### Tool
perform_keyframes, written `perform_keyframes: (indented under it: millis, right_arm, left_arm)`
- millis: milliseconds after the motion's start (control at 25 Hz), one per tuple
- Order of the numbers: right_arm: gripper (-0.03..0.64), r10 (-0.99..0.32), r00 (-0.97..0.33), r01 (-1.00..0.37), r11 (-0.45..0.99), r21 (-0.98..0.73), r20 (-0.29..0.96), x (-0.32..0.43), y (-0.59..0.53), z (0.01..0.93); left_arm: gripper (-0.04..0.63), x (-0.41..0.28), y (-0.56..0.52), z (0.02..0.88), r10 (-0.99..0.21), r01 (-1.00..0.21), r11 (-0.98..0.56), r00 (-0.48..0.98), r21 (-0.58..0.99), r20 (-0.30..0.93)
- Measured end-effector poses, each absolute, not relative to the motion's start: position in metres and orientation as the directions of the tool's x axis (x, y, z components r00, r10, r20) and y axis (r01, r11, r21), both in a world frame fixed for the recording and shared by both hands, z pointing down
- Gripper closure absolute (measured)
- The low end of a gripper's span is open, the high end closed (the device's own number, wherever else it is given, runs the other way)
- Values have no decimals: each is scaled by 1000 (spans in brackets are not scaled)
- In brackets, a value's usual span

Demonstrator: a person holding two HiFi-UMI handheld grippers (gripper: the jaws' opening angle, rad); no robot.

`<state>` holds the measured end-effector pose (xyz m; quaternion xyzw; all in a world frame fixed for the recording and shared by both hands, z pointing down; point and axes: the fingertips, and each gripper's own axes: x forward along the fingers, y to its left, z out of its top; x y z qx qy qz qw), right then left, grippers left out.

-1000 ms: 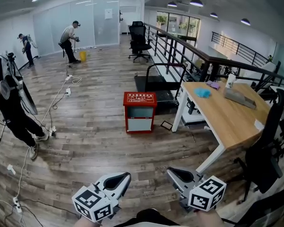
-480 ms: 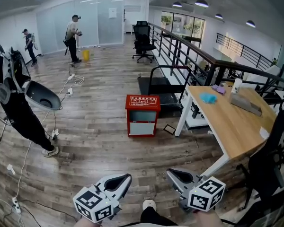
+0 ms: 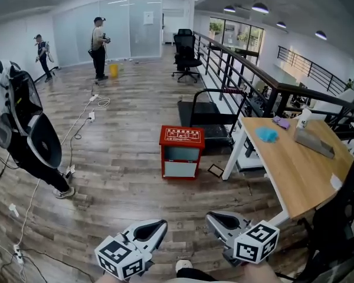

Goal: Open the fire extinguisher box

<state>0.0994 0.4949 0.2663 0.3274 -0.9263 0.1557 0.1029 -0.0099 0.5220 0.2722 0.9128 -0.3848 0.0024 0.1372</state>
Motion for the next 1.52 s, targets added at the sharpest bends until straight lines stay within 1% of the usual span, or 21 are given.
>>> perform_keyframes:
  millis: [200,400,640,920,1520]
  right_arm:
    - [606,-557,-775,-625,746,-231,300,101,469,269]
    - [606,-525,-796,-597,766,-240,302,93,442,272]
    - [606,-492,-815,-566,787,-244,305,91,412,278]
    - [606,-483,-824,-556,792,-252,296,97,373,276]
    - [606,-481,-814,-565,786,-251,326,129,316,290]
  left_arm:
    - [589,-14,498,266,-740,-735,-638,668,231,79]
    - [589,-20,475,266,-757,-751,-614,648,242,89]
    - [589,-30,445,264,-820,-805,-540,569,247,61]
    - [589,-18,410,261,-808,-793,-558,587,245,60]
    - [589,17,351,276,-785,-778,-584,614,232,82]
